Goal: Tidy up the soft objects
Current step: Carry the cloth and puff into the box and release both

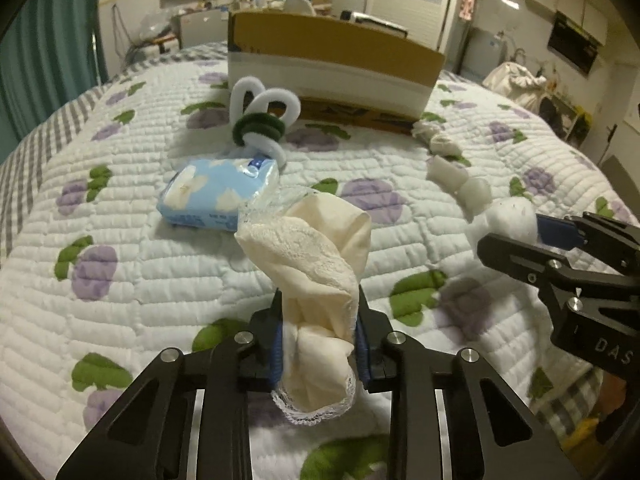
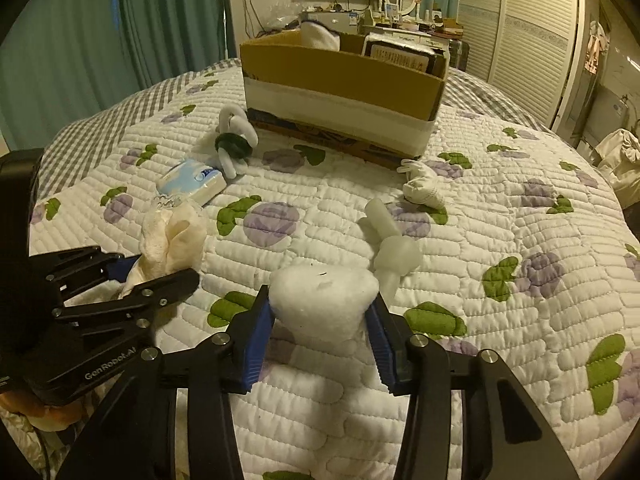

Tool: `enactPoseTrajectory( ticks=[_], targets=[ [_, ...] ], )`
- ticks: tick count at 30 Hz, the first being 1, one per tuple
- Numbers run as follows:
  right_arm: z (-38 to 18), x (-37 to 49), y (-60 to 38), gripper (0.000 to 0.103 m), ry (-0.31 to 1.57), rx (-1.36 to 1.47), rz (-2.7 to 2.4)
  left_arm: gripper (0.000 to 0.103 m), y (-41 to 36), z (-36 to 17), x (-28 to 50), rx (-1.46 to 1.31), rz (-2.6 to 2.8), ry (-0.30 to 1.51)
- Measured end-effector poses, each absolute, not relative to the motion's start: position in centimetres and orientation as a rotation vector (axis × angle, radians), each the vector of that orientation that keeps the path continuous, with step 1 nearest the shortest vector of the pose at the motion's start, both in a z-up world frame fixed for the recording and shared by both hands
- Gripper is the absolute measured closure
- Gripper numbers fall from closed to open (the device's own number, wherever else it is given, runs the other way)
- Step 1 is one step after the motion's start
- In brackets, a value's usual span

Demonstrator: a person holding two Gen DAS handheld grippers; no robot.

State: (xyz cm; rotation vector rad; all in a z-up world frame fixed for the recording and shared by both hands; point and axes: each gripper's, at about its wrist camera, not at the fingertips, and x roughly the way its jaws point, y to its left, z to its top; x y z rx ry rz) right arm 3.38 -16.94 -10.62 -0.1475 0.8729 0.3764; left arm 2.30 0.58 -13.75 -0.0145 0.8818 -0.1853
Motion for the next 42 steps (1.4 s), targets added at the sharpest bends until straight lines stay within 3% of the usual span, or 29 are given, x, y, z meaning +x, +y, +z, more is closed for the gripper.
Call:
enactPoseTrajectory(
  ticks=[15,29,33,42],
  targets=[
    [-3.4,2.0,-18.6,0.058,0.743,-0.074,0.413,0.076,-0.6,-5.2,0.6,0.016,-0.194,0.711],
    [8.4,14.2,-17.3,0.058,0.613,-0.141,0.441,0.076,-0.9,3.1,12.2,0.086,-0.163,0.574],
    [7.1,18.9,-16.7,0.058,0.672,-0.119,0.471,0.076,-1.2,1.9,16.1,0.102,-0.161,0.605],
    [-1.6,25.8,-17.2,0.058,0.865,-0.100,0.500,0.076,-1.4,-3.7,22.3,0.099,-0.137,0.726]
  ],
)
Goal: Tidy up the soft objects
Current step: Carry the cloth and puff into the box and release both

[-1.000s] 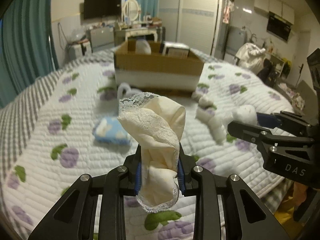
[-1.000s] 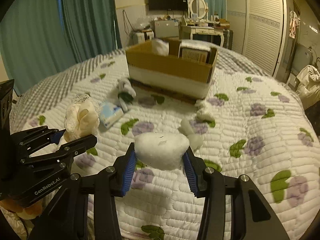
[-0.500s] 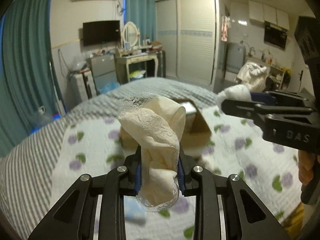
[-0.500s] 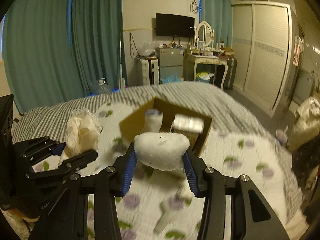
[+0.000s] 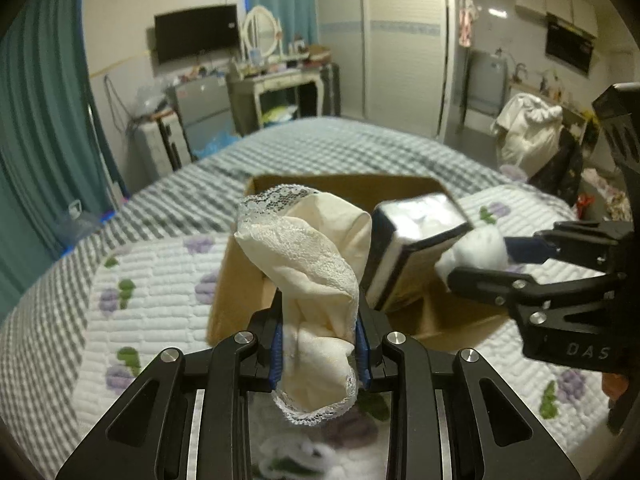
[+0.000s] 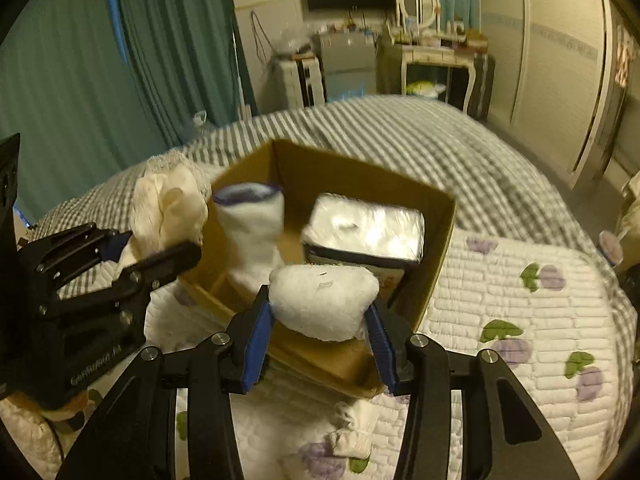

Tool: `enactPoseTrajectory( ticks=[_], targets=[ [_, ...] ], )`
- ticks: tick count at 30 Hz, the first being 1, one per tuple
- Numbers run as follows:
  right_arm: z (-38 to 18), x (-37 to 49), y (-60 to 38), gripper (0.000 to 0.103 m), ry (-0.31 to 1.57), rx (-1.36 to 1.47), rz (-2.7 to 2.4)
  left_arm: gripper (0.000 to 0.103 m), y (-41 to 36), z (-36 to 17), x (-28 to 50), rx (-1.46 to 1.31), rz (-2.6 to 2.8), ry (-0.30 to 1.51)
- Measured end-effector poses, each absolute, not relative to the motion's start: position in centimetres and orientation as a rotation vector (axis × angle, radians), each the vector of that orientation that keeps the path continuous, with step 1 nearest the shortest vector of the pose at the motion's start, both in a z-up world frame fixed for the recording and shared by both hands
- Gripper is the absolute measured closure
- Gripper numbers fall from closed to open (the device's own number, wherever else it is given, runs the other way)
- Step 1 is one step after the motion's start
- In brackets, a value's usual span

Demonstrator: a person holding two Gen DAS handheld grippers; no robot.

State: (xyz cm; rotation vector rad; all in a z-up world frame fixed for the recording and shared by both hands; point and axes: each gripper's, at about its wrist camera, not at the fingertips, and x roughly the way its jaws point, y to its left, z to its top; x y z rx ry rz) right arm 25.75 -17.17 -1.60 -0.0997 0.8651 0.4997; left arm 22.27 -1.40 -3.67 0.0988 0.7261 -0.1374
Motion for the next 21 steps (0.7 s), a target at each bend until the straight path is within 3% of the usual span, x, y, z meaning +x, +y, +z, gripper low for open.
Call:
enactPoseTrajectory(
  ticks=[7,9,13,21],
  targets=[
    [-2.5,28.9,-17.7,0.054,0.864,-0.072,0.516,0.073,-2.1,-4.4,25.5,0.134,-0.129,0.748],
    [-2.5,29.1,-17.6,0.039,0.856,-0.065,0.512,0.072,-2.4,-4.5,26.0,0.139,-0.123,0.769],
    [-2.1,29.8,-18.0,0.032,0.848,-0.012,0.510,0.033,-2.5,-4.4,25.6,0.147,-0.111,0.764],
    [3.0,25.9,-18.9,0.030,0.751,-0.049,0.456,0.030,-1.3,0.3,21.5,0.122,-0.071,0.667]
  ],
)
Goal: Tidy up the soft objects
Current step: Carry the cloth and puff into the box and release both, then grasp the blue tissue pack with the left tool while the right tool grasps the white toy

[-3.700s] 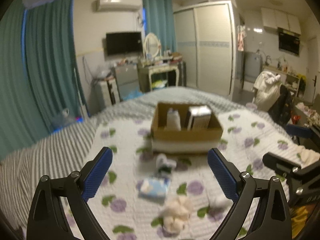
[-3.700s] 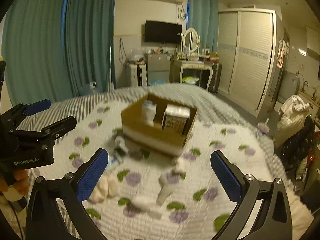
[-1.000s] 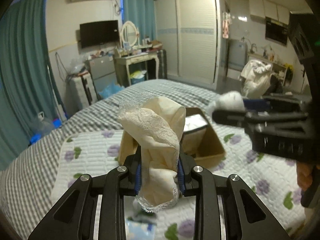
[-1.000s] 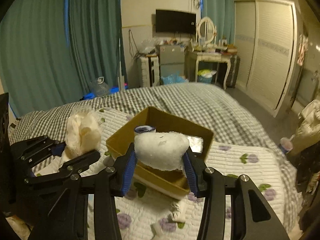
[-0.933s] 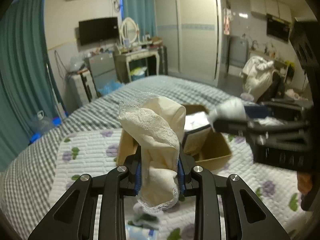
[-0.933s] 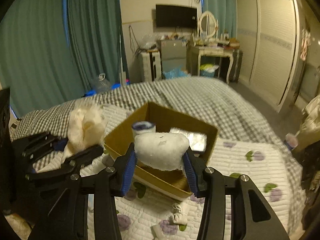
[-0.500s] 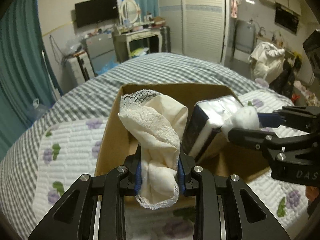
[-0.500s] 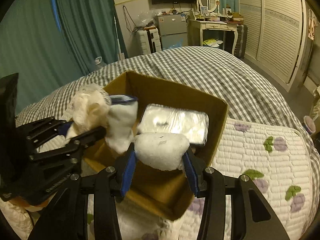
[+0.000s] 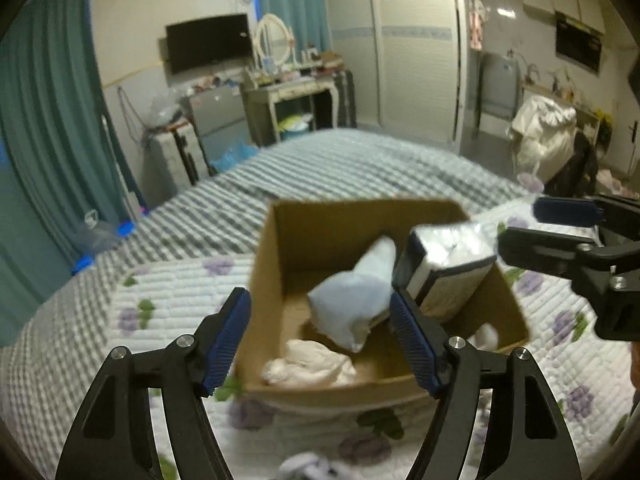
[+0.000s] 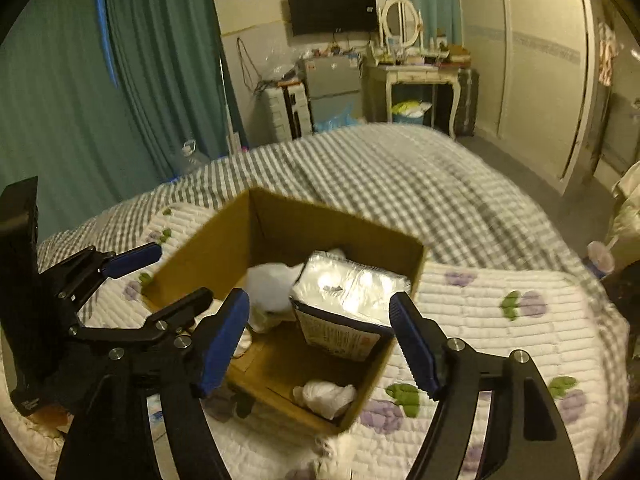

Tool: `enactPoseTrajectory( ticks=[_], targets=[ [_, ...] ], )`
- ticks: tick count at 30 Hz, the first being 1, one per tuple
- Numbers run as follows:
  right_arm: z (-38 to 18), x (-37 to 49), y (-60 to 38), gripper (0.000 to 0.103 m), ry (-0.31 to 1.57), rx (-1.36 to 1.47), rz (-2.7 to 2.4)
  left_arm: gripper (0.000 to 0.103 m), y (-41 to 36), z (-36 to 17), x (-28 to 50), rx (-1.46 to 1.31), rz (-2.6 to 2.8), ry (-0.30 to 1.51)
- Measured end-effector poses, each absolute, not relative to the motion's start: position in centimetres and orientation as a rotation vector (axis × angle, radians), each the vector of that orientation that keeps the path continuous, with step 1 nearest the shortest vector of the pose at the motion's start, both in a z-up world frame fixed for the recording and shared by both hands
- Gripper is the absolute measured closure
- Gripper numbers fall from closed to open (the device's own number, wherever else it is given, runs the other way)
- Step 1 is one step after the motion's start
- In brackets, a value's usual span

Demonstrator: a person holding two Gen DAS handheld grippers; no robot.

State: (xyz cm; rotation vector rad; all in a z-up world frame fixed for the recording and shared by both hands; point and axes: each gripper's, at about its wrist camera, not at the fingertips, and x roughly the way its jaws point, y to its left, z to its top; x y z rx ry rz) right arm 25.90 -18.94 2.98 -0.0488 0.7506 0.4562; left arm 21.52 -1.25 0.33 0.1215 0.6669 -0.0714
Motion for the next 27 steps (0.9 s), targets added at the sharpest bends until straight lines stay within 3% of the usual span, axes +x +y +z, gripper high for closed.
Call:
enactPoseTrajectory(
  ticks=[5,6,7,8,13,19,27],
  targets=[
    [9.0,20.4,-19.6,0.021,0.651,-0.071,0.421,0.030,-0.7,6.4,15.9,0.105,-0.054,0.532],
    [10.2,18.9,-19.7,0.018,0.629,-0.081,0.411,0.026,-0.7,7.7,14.3,0.105,-0.047,0.493],
    [11.1,17.7,-19.8,0.016,0.611,-0.090,0.402,0.012,-0.6,8.9,12.7,0.106,-0.041,0.455],
    [12.2,16.2,-19.9,0.012,0.589,-0.100,0.386,0.007,-0.6,9.9,11.0,0.105,-0.035,0.414],
    [15.0,10.5,-19.8,0.008,0.529,-0.139,0.347,0.006,0.2,11.9,5.3,0.103,-0.044,0.328],
    [12.9,6.3,-19.7,0.008,0.568,-0.102,0.341,0.006,1.5,9.0,2.7,0.101,-0.037,0.381],
    [4.5,5.7,-19.3,0.008,0.654,-0.077,0.312,0.006,2.9,1.2,2.2,0.034,-0.049,0.438]
  ],
)
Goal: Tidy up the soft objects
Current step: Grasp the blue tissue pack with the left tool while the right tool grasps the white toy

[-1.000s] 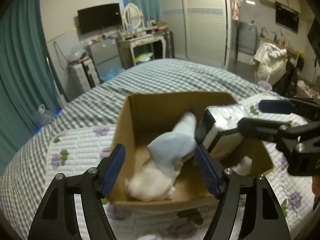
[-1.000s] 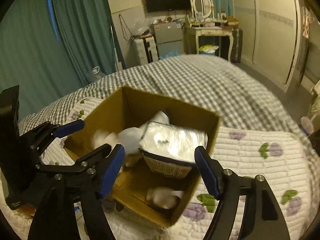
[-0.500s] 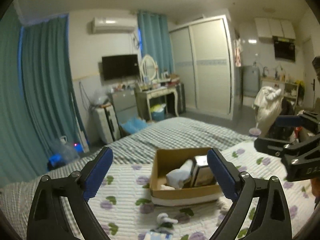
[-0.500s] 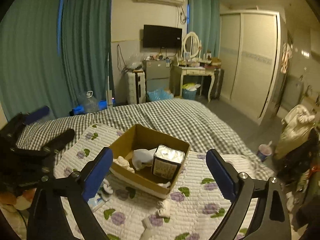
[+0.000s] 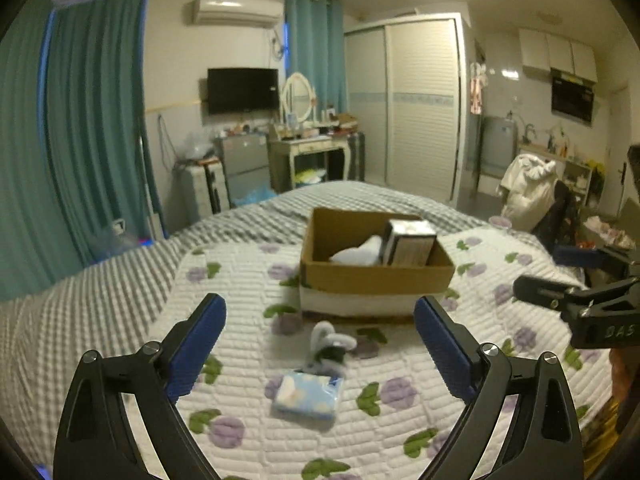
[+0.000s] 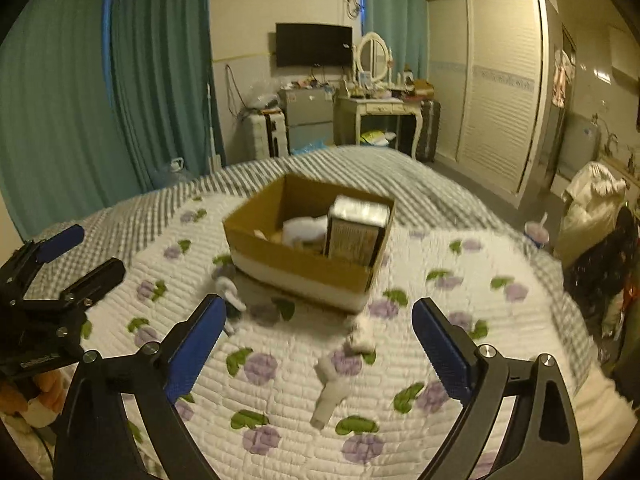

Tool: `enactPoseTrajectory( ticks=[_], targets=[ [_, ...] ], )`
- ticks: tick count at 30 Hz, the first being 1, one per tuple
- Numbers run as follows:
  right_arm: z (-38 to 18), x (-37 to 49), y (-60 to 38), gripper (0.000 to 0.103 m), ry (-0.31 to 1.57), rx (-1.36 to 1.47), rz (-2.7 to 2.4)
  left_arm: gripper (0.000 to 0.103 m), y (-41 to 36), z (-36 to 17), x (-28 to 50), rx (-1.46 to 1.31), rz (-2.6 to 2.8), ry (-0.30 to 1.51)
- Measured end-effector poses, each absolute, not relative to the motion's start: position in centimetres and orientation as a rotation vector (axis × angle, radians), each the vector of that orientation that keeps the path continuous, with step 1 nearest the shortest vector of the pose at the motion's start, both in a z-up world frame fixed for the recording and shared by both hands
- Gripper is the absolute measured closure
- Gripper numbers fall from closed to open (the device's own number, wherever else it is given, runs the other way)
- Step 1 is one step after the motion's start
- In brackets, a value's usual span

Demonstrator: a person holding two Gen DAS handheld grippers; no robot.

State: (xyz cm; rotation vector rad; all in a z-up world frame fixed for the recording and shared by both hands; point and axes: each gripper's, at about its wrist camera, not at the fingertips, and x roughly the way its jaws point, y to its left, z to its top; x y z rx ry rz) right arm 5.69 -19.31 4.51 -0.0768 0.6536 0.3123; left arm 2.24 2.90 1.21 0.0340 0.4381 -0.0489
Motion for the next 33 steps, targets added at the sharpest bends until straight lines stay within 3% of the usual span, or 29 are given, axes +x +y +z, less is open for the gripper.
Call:
enactPoseTrajectory(
  ticks=[8,14,19,22,24,25,33],
  targets=[
    [-5.0,8.6,-18.4,0.008,0.790,-0.091,0.243,0.006,3.7,-5.2,3.7,0.026,-0.016,0.494],
    [-10.5,9.4,-18.5,0.009,0.880,-0.075,0.201,0.006,4.7,-9.4,6.1,0.029,-0.034,0.663],
    [-12.5,11.0,-18.8,0.026,0.941,-0.033,0.180,0.006,5.2,-12.2,7.2,0.006,-0.064,0.752],
    [-13.2,11.5,-18.7,0.045,0.952,-0.042,0.165,0.006,5.2,-13.4,8.1,-0.010,-0.085,0.799],
    [-13.3,11.5,-18.5,0.068,0.947,-0.055,0.170,0.006,5.2,-14.2,8.6,-0.012,-0.094,0.829],
    [-13.1,11.4,-18.3,0.072,0.940,-0.067,0.162,0.006,5.2,-14.5,8.8,-0.007,-0.092,0.837],
    [-11.9,10.7,-17.8,0.074,0.894,-0.069,0.199,0.008,5.7,-15.5,10.3,-0.037,-0.082,0.863]
  ],
)
